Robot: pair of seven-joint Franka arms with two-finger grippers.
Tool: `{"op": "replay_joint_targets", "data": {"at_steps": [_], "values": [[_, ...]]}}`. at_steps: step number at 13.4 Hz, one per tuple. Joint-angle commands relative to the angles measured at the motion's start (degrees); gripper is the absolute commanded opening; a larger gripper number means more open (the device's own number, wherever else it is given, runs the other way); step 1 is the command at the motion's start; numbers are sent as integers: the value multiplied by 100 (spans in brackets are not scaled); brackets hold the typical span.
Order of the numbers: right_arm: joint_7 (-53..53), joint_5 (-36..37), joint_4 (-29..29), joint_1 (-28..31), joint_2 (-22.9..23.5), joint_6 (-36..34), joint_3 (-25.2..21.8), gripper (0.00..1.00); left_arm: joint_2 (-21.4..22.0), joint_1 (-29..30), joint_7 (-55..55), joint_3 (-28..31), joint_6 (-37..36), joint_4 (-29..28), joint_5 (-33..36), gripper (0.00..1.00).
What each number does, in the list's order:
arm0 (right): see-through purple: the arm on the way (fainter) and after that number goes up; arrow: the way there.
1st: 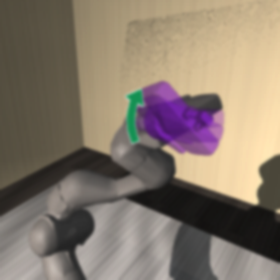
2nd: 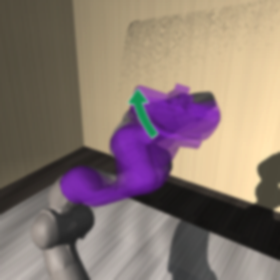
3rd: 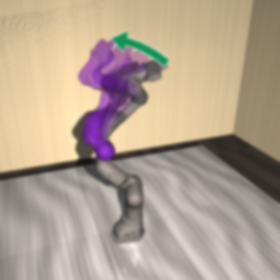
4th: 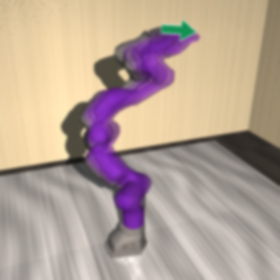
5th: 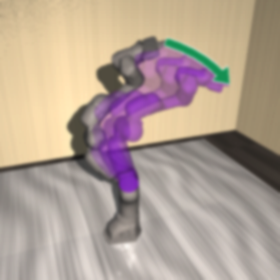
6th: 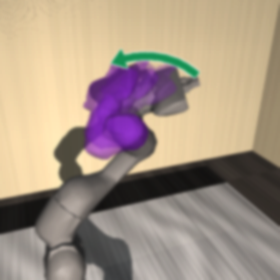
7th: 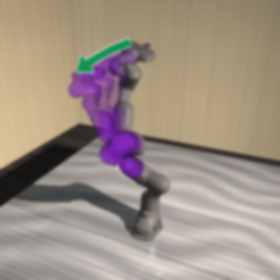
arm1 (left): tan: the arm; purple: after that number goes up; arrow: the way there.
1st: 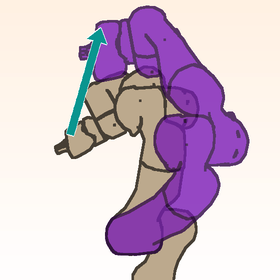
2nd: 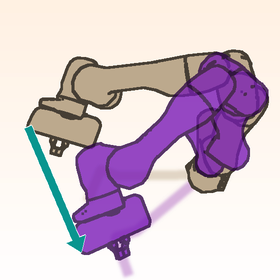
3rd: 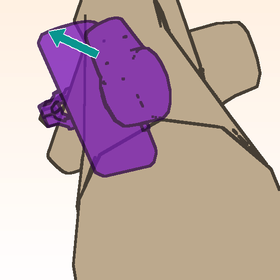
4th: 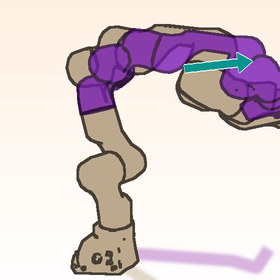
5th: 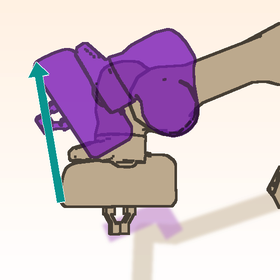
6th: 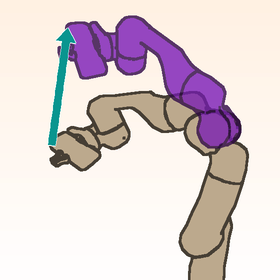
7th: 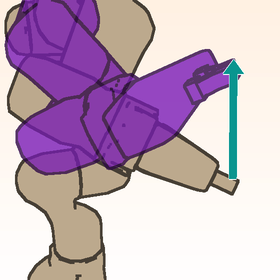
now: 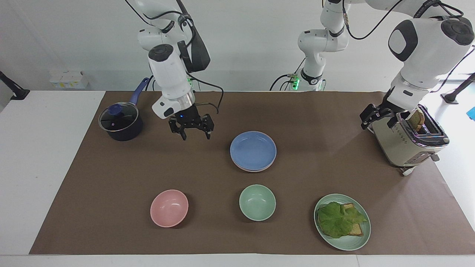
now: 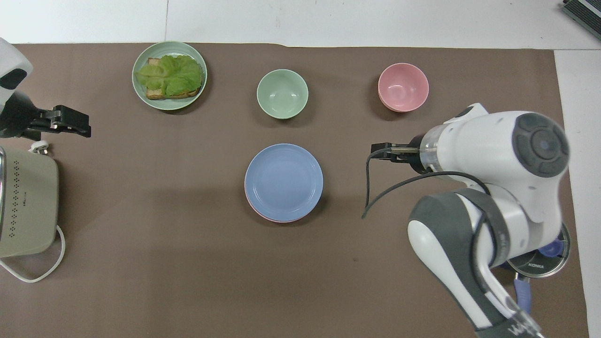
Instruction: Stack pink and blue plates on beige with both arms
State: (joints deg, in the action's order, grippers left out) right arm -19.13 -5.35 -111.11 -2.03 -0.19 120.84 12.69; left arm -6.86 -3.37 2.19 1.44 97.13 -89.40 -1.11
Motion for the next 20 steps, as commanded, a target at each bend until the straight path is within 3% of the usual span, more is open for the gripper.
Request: {"op": "replay_joint_targets", "data": {"at_steps": [1, 4, 7, 10, 20], "values": [[242, 113, 457, 447, -410, -1154, 49, 100, 27, 56, -35, -38, -71, 11, 93, 100], [663, 471, 1362, 826, -412, -2351, 49, 100, 18, 56, -35, -38, -62, 11, 93, 100], [972, 876, 1846, 853, -359, -2889, 49, 100, 27, 56, -35, -38, -71, 11, 93, 100], [1227, 1124, 2584, 879, 0, -3653, 49, 100, 18, 56, -35, -38, -71, 11, 93, 100], [1420, 948, 2595, 871, 28, -3638, -29, 100, 18, 56, -35, -38, -71, 11, 93, 100]]}}
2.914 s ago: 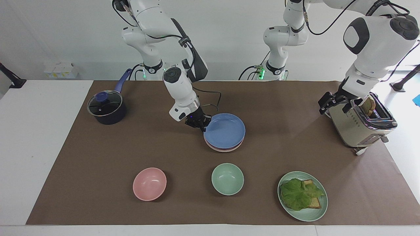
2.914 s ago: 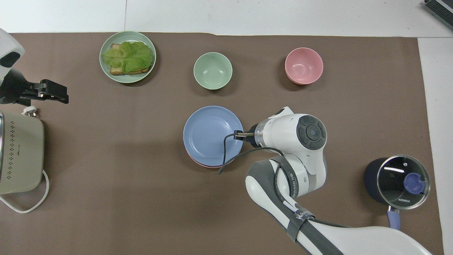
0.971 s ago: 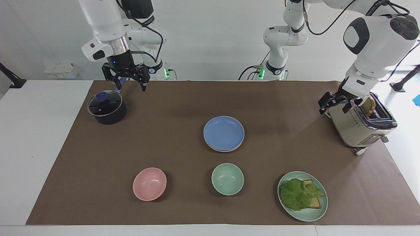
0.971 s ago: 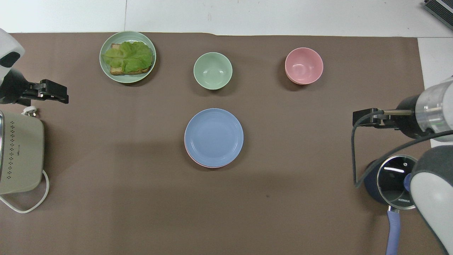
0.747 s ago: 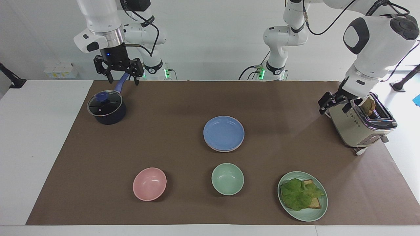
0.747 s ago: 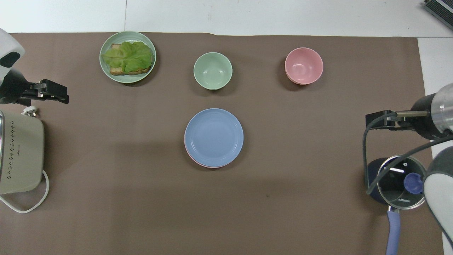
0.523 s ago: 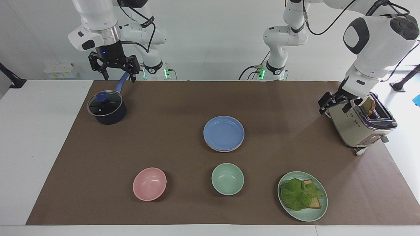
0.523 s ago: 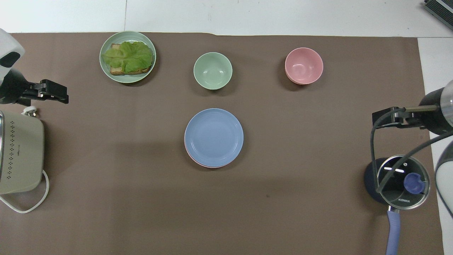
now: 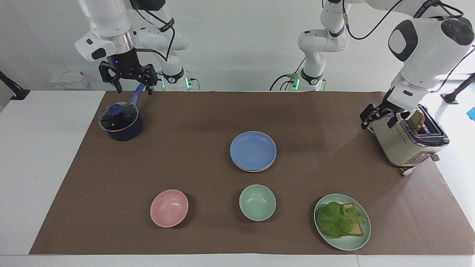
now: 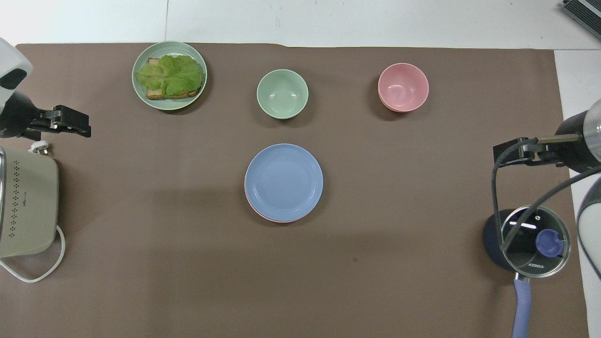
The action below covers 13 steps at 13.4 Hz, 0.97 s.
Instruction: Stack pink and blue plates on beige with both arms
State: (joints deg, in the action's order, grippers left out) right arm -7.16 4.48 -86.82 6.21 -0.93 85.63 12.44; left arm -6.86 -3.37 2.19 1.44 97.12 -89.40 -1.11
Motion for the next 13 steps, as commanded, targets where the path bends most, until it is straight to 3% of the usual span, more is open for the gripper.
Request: {"op": "replay_joint_targets", "data": {"at_steps": [1, 3, 5, 13], "values": [[215, -209, 166, 13, 119, -108, -170, 100, 27, 56, -35, -38, -71, 11, 93, 100], [198, -255, 166, -319, 111, -91, -503, 100, 27, 56, -35, -38, -71, 11, 93, 100], [197, -307, 131, -926, 67, -117, -1232, 100, 27, 56, -35, -38, -71, 11, 93, 100], [171, -334, -89, -954, -109, -214, -1253, 100, 27, 56, -35, -38, -71, 11, 93, 100]]}}
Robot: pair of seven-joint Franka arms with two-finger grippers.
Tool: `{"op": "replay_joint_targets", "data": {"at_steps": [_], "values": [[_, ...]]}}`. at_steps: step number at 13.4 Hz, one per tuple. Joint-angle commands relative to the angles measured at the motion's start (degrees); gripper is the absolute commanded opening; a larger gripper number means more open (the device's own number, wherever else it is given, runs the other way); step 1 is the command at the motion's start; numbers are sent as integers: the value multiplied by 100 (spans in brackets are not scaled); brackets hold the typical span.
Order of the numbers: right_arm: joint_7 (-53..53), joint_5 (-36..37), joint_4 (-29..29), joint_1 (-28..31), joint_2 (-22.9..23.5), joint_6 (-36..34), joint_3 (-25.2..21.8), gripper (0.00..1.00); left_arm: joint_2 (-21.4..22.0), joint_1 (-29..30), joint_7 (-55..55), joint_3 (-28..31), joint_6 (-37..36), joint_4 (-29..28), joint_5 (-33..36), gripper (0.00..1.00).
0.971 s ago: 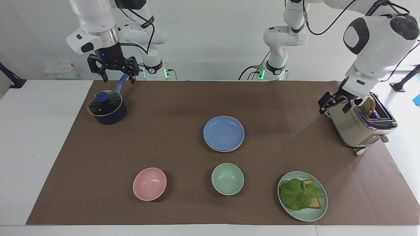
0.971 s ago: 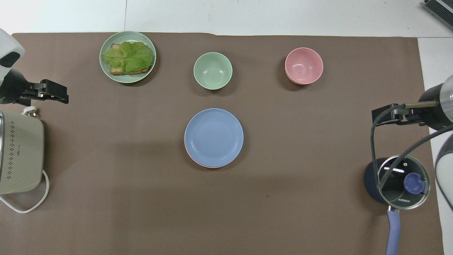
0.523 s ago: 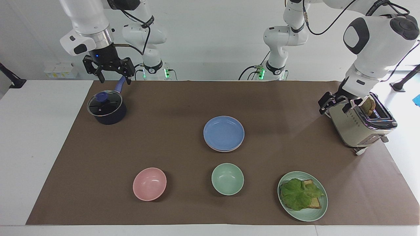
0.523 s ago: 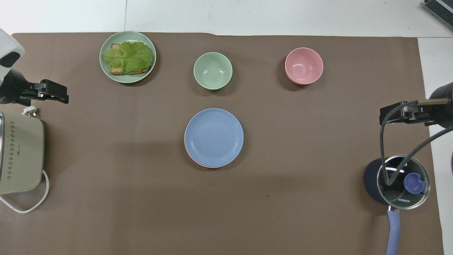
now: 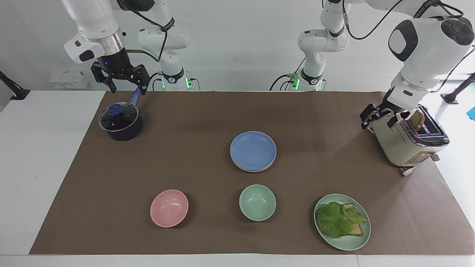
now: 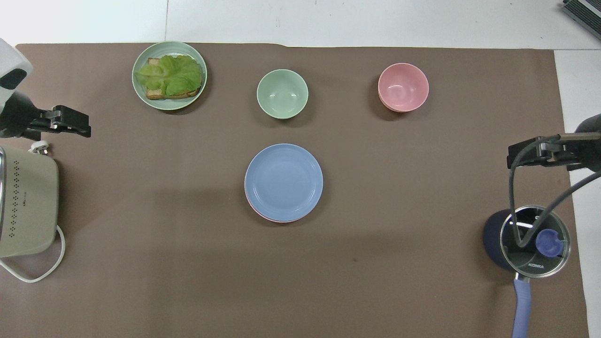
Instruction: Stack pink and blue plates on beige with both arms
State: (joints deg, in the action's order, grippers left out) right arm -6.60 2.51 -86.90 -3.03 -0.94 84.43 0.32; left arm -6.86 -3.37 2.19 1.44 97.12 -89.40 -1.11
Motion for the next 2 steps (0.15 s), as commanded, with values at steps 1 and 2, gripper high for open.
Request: {"op": "replay_joint_targets", "data": {"at_steps": [1, 2], "values": [[115, -137, -81, -31, -108, -146, -41, 100, 18, 56, -35, -38, -71, 11, 93, 100], [115, -137, -81, -31, -108, -146, -41, 100, 18, 56, -35, -38, -71, 11, 93, 100]]}}
